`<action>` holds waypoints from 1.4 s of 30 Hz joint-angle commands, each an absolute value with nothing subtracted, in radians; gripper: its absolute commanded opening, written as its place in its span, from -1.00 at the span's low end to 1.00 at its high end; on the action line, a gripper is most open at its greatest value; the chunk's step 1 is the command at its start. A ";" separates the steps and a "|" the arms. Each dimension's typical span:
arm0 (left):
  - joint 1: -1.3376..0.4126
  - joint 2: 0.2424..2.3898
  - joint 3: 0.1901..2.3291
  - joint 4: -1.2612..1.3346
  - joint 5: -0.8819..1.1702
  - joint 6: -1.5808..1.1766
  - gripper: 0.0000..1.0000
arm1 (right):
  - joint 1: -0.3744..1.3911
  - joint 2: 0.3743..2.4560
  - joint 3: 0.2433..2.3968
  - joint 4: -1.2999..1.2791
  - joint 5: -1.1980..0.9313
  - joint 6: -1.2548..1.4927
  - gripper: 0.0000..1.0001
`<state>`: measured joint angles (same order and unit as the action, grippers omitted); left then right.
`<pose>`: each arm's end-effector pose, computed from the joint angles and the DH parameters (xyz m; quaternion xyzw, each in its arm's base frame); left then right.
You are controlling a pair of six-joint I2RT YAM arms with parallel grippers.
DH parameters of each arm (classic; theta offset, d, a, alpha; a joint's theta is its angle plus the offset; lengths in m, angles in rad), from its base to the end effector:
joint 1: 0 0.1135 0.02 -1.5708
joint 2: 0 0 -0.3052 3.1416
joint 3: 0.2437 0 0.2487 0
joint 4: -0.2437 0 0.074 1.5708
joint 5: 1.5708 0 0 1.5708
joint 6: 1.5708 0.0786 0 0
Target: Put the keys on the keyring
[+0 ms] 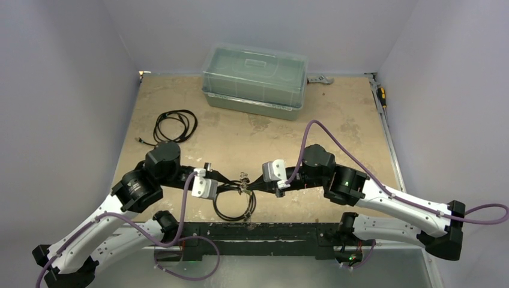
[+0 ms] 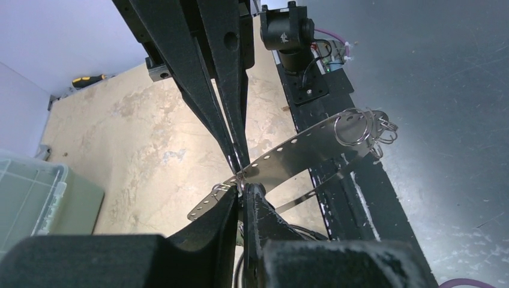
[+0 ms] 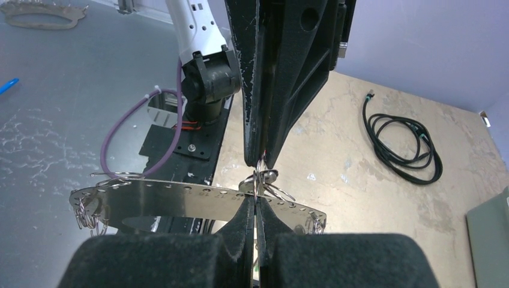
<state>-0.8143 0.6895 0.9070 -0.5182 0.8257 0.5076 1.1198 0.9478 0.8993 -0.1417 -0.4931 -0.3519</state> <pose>0.0464 -0.1333 0.3806 0.6406 0.4360 -0.4022 0.4877 0.0653 0.2201 0.3825 -0.6171 0.4500 0.4058 0.5021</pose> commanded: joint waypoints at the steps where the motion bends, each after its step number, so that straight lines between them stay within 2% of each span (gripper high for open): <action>1: -0.819 0.672 0.909 -0.487 0.811 0.484 -0.71 | 1.126 0.923 0.927 -0.070 -0.500 -0.346 -1.00; 6: -0.818 0.659 0.902 -0.478 0.785 0.476 -0.26 | 1.126 0.922 0.925 -0.069 -0.497 -0.347 -1.00; 10: -0.819 0.648 0.902 -0.471 0.766 0.466 -0.06 | 1.126 0.923 0.925 -0.069 -0.494 -0.347 -1.00; 15: -0.819 0.619 0.860 -0.403 0.730 0.427 0.03 | 1.126 0.915 0.916 -0.049 -0.475 -0.344 -1.00; 20: -0.819 0.569 0.749 -0.205 0.638 0.271 0.05 | 1.126 0.879 0.877 0.022 -0.412 -0.327 -1.00; 24: -0.818 0.552 0.698 -0.086 0.572 0.160 0.15 | 1.126 0.865 0.863 0.052 -0.400 -0.324 -1.00; 26: -0.817 0.558 0.679 -0.024 0.558 0.099 0.31 | 1.126 0.864 0.853 0.072 -0.370 -0.320 -1.00; 28: -0.816 0.574 0.675 0.021 0.568 0.055 0.38 | 1.126 0.863 0.847 0.084 -0.359 -0.319 -1.00; 36: -0.816 0.563 0.679 0.048 0.593 0.010 0.40 | 1.126 0.867 0.842 0.103 -0.344 -0.318 -1.00; 38: -0.816 0.543 0.683 0.041 0.577 0.008 0.47 | 1.126 0.865 0.838 0.111 -0.344 -0.315 -1.00; 42: -0.815 0.529 0.683 0.048 0.518 -0.061 0.80 | 1.126 0.861 0.831 0.124 -0.341 -0.311 -1.00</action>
